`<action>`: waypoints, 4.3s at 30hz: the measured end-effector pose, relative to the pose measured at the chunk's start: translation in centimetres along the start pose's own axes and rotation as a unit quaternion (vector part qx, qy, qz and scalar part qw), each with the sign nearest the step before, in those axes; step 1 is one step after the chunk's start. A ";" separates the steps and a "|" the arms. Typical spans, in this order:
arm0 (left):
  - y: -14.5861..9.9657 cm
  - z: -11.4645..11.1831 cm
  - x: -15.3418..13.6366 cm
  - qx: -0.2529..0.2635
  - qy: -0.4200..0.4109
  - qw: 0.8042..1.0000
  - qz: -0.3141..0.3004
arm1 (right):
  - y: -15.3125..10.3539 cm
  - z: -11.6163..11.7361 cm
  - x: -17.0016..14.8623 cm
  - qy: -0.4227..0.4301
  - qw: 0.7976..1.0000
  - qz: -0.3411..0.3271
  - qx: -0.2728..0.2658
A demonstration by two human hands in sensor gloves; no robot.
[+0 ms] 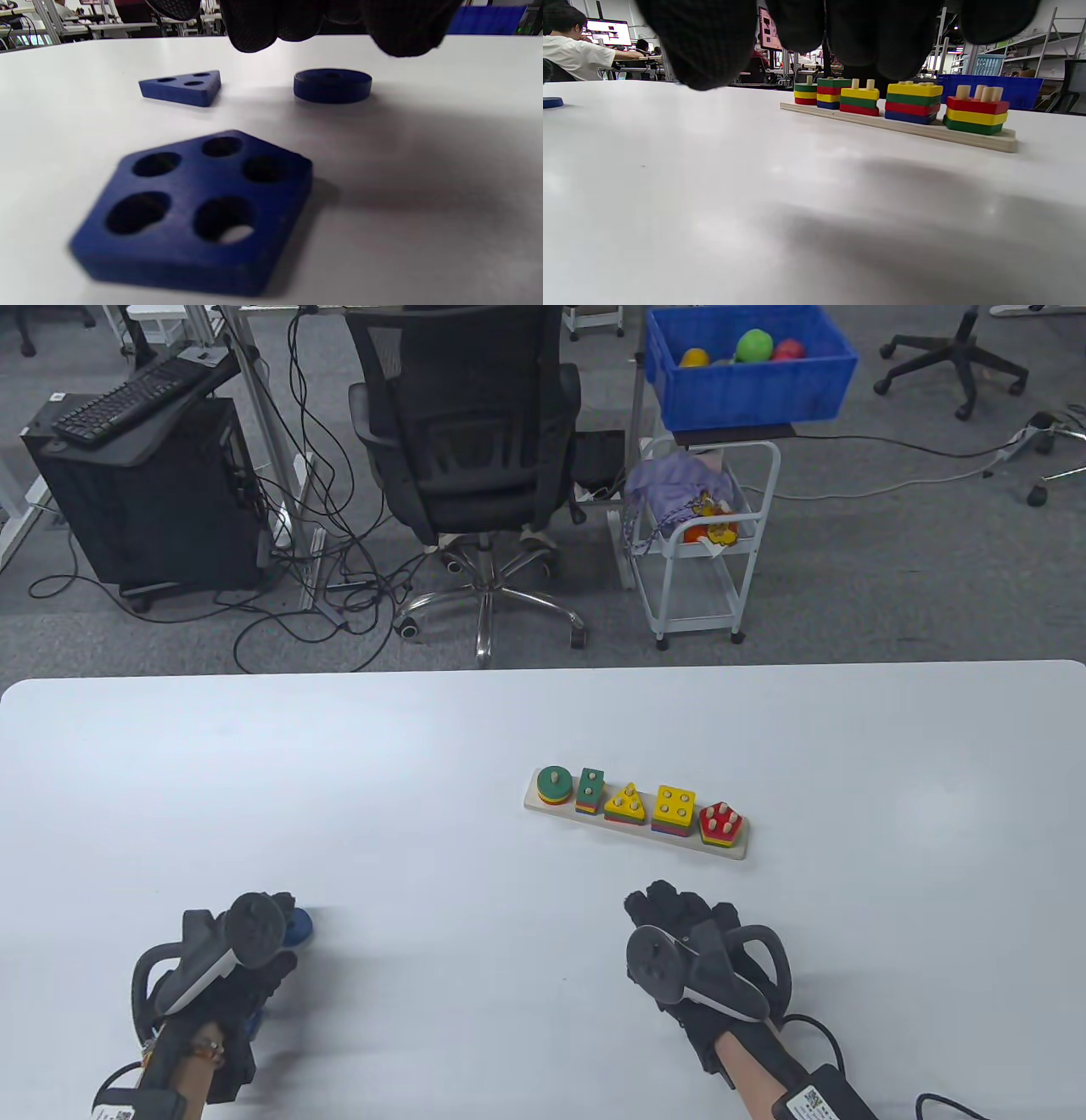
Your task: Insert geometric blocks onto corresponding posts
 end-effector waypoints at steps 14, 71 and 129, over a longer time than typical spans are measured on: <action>3.8 -0.9 3.1 -0.043 0.111 0.989 0.085 | -0.5 -0.6 -0.1 0.022 1.000 -0.012 -0.014; -4.2 3.2 7.3 0.094 -0.090 0.982 -0.136 | 2.6 -6.0 2.9 0.127 0.973 -0.129 -0.146; -3.3 0.0 -3.8 -0.151 0.018 0.983 0.107 | 6.6 -1.5 2.8 -0.039 0.997 -0.031 -0.055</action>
Point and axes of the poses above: the tracker on the back of each hand, its own x axis roughly to the thumb side, its own y axis roughly from the wrist to the fingertips, z = x × y, the point moved 3 cm from there along y, roughly from the wrist to the fingertips, and after that the axes turned 9 degrees about x, right-handed, at the moved point
